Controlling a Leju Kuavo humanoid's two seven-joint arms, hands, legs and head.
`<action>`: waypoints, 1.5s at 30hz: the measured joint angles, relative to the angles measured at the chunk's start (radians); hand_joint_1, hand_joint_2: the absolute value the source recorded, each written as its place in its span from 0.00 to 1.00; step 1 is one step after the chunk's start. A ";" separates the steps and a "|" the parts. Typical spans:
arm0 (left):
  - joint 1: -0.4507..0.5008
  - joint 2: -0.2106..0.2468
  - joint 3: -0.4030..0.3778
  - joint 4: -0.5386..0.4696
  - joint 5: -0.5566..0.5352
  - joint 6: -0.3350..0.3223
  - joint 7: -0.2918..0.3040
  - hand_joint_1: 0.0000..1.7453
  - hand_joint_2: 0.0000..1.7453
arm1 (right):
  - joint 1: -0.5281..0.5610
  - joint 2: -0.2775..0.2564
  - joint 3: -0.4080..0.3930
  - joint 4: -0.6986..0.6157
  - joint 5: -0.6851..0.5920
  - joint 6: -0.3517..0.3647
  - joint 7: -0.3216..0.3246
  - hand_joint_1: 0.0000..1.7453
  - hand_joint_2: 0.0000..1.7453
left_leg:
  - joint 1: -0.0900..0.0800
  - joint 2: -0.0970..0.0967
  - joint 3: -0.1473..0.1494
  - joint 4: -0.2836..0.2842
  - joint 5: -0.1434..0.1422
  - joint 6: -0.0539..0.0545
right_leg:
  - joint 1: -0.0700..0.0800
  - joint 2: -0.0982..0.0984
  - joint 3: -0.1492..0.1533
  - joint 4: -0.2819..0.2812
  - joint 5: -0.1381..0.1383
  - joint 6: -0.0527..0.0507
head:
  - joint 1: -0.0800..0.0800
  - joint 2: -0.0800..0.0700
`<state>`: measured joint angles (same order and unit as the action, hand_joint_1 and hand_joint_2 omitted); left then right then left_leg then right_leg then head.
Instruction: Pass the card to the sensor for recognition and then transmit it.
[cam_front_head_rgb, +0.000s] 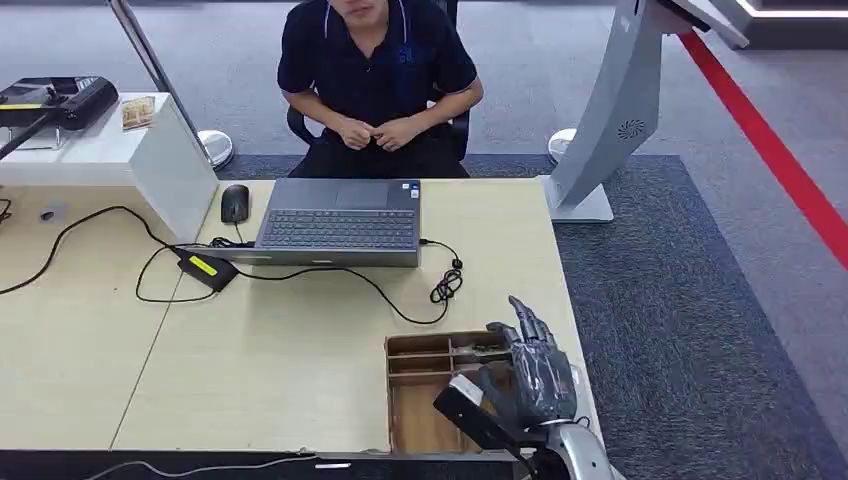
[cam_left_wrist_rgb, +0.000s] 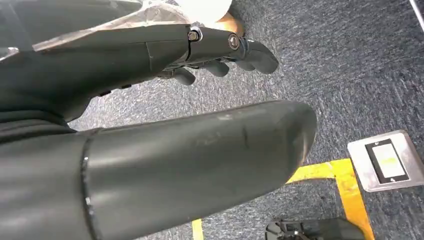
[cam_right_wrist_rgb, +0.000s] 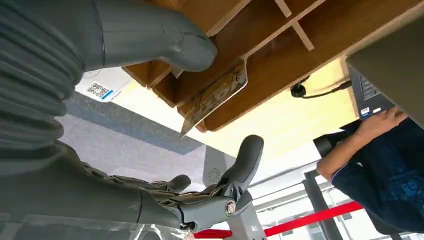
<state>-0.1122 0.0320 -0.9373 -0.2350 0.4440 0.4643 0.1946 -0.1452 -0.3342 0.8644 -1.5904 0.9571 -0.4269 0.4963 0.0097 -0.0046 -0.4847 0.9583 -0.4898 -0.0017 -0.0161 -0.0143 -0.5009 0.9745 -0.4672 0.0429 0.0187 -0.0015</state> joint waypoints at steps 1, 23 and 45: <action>0.000 0.000 0.000 0.000 0.000 0.000 0.000 0.00 0.00 | 0.000 0.000 0.000 0.000 0.000 0.001 -0.002 0.35 1.00 | 0.000 0.000 0.000 0.000 0.000 0.000 | 0.000 0.000 0.000 0.000 0.000 0.000 | 0.000 0.000; 0.000 0.000 0.000 0.000 0.002 0.000 -0.001 0.00 0.00 | -0.001 0.010 0.000 0.010 -0.041 -0.003 -0.019 0.36 1.00 | 0.000 0.000 0.000 0.000 0.000 0.000 | 0.000 0.000 0.000 0.000 0.000 0.000 | 0.000 0.000; 0.000 0.000 0.000 0.000 0.001 0.000 -0.001 0.00 0.00 | -0.007 0.023 -0.003 0.049 -0.050 -0.006 -0.024 0.36 1.00 | 0.000 0.000 0.000 0.000 0.000 0.000 | 0.000 0.000 0.000 0.000 0.000 0.000 | 0.000 0.000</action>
<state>-0.1122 0.0320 -0.9373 -0.2350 0.4452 0.4643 0.1938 -0.1518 -0.3109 0.8618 -1.5416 0.9068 -0.4326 0.4723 0.0097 -0.0046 -0.4846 0.9583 -0.4898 -0.0017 -0.0161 -0.0143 -0.5008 0.9745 -0.4672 0.0429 0.0187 -0.0015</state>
